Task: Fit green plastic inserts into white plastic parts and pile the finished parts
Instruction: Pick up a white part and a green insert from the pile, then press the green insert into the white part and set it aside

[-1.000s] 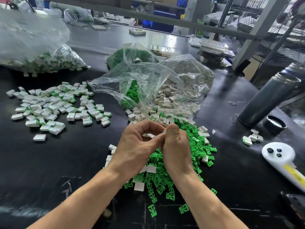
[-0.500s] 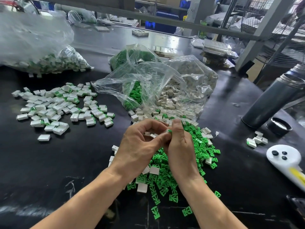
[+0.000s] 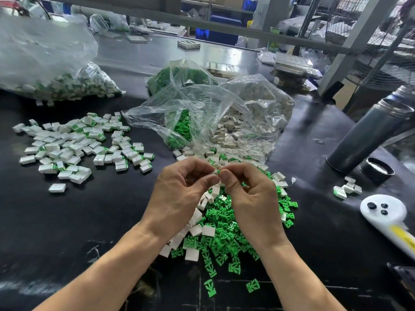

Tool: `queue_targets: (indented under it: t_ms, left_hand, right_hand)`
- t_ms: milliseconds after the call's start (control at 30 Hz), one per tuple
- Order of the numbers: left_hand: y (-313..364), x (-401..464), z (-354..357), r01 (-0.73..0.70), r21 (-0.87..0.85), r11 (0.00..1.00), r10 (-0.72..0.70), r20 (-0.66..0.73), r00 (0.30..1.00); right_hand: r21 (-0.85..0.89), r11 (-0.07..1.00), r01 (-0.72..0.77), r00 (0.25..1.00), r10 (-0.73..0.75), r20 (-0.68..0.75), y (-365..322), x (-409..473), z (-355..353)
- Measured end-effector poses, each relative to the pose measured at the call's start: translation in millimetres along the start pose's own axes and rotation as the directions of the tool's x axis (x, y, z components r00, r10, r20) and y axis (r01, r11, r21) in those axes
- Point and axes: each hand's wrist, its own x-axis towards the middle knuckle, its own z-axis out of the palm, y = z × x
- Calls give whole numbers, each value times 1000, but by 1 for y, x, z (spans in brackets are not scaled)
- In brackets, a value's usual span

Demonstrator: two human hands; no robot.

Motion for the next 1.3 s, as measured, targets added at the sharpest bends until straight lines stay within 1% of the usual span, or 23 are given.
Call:
queue_targets:
  t_ms: [133,433,567,633,700,800,833,933,1033,1200,1233,1300]
  left_hand:
    - [0,1,0,-7,21,1000,7,3,1000]
    - [0,2,-1,-16,24,1000,16,12,1000]
    - [-5,2,-6,-33,141,989,32,7,999]
    - [-8,4,-13,-21,243,970,23,-6,1000]
    - [-11,7,-22,-8,366,931,23,-36,999]
    - [-15,12,-36,8,564,825,57,-98,994]
    - [-16,15,-42,35,616,787,55,-127,990]
    - [-20,23,-56,174,729,662,1,-232,973]
    - [-23,29,-67,256,791,556,-31,-288,957]
    - [-25,32,-74,322,815,482,42,-388,921]
    - [-24,32,-74,317,813,489,54,-391,919]
    - [-20,31,-70,278,793,543,52,-362,931]
  right_hand:
    - [-34,999,-3,1000,2,-21,-1,-1,2]
    - [-36,999,-35,998,33,-52,0,-2,5]
    - [-41,995,-88,996,87,-32,3,-1,2]
    - [-54,991,-119,991,115,-72,5,0,-1]
    - [-71,988,-134,985,125,-115,5,2,-4]
    - [-95,984,-149,980,134,-150,6,3,-7]
    - [-114,981,-155,977,136,-163,7,3,-9]
    - [-186,964,-191,969,155,-191,10,6,-13]
    - [-265,939,-221,966,173,-193,13,8,-17]
    - [-468,852,-235,972,209,-107,10,9,-22]
    - [-504,832,-230,973,214,-91,9,9,-23]
    - [-561,798,-223,973,219,-75,7,9,-23]
